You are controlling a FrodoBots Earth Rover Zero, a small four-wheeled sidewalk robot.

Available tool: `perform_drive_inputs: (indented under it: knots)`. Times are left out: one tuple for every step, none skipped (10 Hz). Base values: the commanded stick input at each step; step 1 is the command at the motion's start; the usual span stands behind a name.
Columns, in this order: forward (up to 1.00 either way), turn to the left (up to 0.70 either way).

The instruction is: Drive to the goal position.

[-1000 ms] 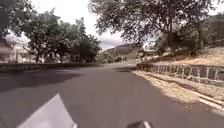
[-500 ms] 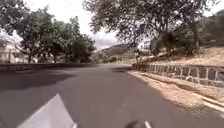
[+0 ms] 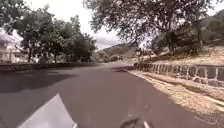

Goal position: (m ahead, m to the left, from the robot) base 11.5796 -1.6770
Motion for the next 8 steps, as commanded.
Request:
perform_drive_inputs:
  knots:
    - [0.5,0.0]
    - [0.5,0.0]
    - [0.5,0.0]
    - [0.5,0.0]
    - [0.5,0.0]
    - [0.5,0.0]
    - [0.5,0.0]
    - [0.5,0.0]
